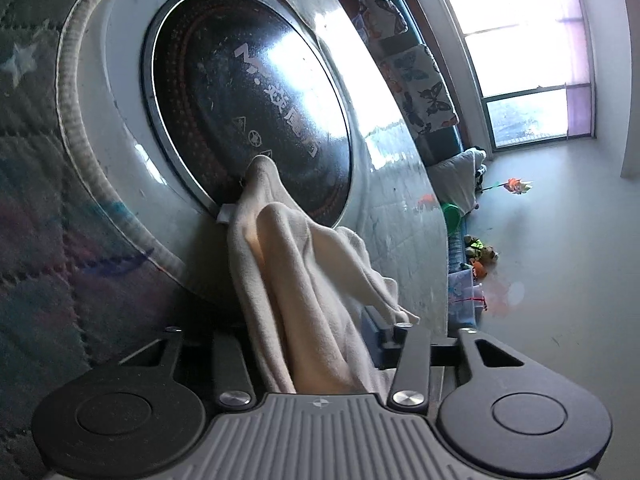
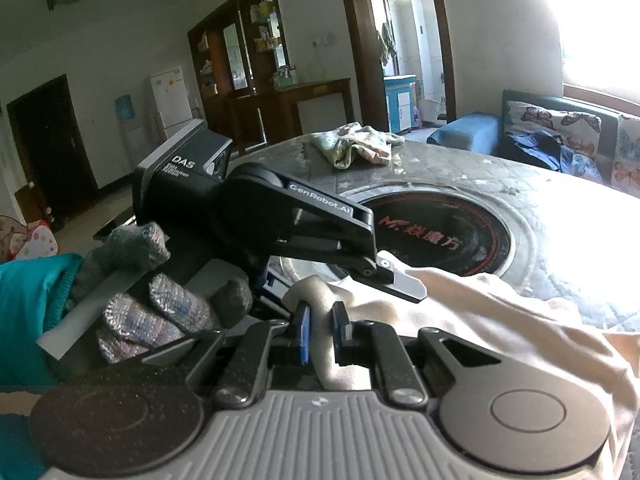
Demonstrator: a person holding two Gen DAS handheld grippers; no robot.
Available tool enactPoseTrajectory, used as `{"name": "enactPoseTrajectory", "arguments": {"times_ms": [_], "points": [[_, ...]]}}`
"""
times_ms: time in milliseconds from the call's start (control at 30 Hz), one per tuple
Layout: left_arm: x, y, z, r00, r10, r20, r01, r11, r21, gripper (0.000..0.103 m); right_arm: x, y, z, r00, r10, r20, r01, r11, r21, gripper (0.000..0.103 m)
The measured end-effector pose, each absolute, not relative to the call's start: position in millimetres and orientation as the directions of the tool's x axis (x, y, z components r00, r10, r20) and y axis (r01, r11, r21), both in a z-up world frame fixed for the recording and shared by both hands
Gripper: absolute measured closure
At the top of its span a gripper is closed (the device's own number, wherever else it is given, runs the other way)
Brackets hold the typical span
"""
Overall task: Fold clothes
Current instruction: 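Carry the lifted sweatshirt bundle with both grippers across the mattress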
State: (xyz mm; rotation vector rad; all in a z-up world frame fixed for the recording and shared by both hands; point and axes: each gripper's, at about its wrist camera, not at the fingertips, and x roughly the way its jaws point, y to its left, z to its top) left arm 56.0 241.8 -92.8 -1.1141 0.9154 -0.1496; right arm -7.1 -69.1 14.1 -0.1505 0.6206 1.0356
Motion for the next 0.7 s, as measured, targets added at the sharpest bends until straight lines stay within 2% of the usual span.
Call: {"name": "enactPoseTrajectory", "arguments": {"times_ms": [33,133,267,433,533,700], "points": [[56.3,241.5,-93.9,0.637,-0.528,-0.561,-0.327,0.474,-0.818,0.073,-8.1,-69.1,13.4,0.360,0.756,-0.547,-0.839,0.519,0.164,0.093],[56.8,241.5,-96.3,0.636,-0.519,-0.571,-0.334,0.483,-0.810,0.081,-9.2,-69.7,11.3,0.364,0.752,-0.550,-0.836,0.524,0.162,0.092],[60.0,240.9,-95.1,0.634,-0.514,-0.578,-0.332,0.494,-0.804,0.082,-8.2,-77.9,9.9,0.377,0.746,-0.549,-0.823,0.542,0.169,0.081],[61.1,237.2,-92.3,0.634,-0.504,-0.586,-0.320,0.519,-0.792,0.082,-7.0,-104.3,14.3,0.439,0.716,-0.543,-0.782,0.602,0.161,0.078],[61.4,236.4,-91.4,0.634,-0.503,-0.588,-0.316,0.525,-0.790,0.082,1.4,-127.0,14.0,0.506,0.667,-0.547,-0.726,0.672,0.149,0.067],[62.0,230.7,-87.2,0.631,-0.493,-0.599,-0.312,0.546,-0.778,0.082,26.4,-169.3,4.5,0.613,0.549,-0.568,-0.591,0.796,0.132,0.067]]}}
